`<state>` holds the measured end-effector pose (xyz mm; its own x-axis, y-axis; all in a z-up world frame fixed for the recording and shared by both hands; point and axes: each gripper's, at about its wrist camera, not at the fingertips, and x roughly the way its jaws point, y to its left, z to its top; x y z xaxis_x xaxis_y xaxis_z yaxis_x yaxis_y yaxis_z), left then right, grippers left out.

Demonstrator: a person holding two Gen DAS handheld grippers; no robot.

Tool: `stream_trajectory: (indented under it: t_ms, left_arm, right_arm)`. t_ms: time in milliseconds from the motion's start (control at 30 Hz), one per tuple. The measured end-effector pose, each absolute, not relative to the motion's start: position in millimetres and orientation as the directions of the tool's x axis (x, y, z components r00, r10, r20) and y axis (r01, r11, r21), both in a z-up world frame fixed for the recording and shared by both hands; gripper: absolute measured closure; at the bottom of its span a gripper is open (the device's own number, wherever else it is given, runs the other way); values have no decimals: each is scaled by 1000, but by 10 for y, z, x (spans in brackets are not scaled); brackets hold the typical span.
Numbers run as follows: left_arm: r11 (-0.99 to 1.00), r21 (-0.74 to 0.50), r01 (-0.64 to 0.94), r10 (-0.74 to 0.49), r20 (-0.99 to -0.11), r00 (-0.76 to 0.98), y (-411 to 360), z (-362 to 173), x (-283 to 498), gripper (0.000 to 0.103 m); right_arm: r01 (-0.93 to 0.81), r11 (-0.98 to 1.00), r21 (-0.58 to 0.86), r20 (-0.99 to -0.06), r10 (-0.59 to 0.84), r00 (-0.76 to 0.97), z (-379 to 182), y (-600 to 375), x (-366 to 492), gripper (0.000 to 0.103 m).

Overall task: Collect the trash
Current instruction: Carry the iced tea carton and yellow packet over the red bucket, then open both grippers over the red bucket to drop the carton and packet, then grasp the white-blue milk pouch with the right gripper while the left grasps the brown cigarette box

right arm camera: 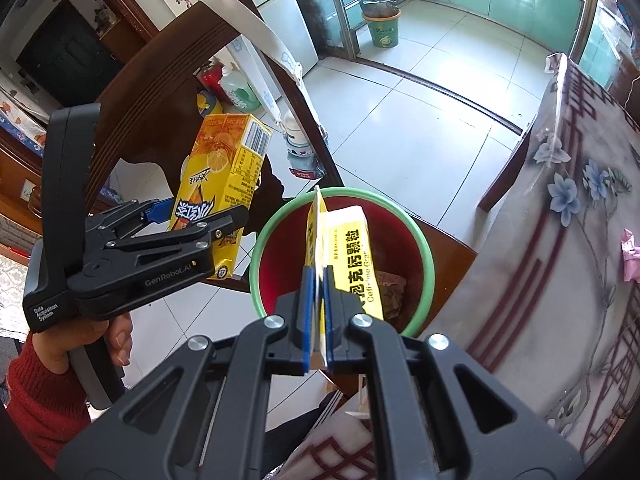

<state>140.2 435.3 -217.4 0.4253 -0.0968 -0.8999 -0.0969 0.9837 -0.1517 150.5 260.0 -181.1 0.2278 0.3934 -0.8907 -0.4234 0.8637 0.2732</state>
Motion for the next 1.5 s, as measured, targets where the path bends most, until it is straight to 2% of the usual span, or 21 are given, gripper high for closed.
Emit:
stream_trajectory:
  t_ms: [333, 667, 700, 733, 800, 933, 1067, 1267, 1500]
  left_arm:
    - [995, -97, -29, -75, -897, 436, 4206, -2147, 1390, 45]
    - [995, -102, -14, -87, -904, 419, 4138, -2239, 1402, 45]
    - [995, -103, -8, -90, -904, 419, 4122, -2236, 1416, 45]
    - [995, -100, -7, -88, -903, 421, 4111, -2234, 1424, 44]
    - [996, -88, -15, -73, -900, 430, 4102, -2205, 1429, 35]
    - [995, -97, -14, -81, -890, 450, 4063, -2093, 1412, 35]
    - [996, -92, 5, -83, -875, 477, 3937, -1927, 1365, 29]
    - [986, -120, 117, -163, -852, 498, 3387, -1732, 1229, 28]
    - [916, -166, 366, -324, -844, 427, 2049, -1656, 1033, 28]
  right_arm:
    - [-386, 873, 298, -858, 422, 293, -1694, 2420, 1423, 98]
    - [-382, 872, 306, -838, 437, 327, -1556, 2368, 1369, 96]
    - [-382, 871, 309, -834, 441, 331, -1540, 2364, 1366, 94]
    - [-379, 871, 313, -830, 445, 337, -1528, 2357, 1367, 81]
    - [-368, 875, 316, -815, 448, 366, -1473, 2309, 1358, 68]
    - [-361, 882, 301, -802, 440, 404, -1347, 2191, 1310, 68]
    - [-319, 898, 303, -797, 422, 432, -1296, 1934, 1189, 60]
    - [-158, 944, 289, -822, 330, 464, -1382, 1226, 847, 53]
    - [166, 956, 243, -872, 140, 470, -1615, -190, 154, 53]
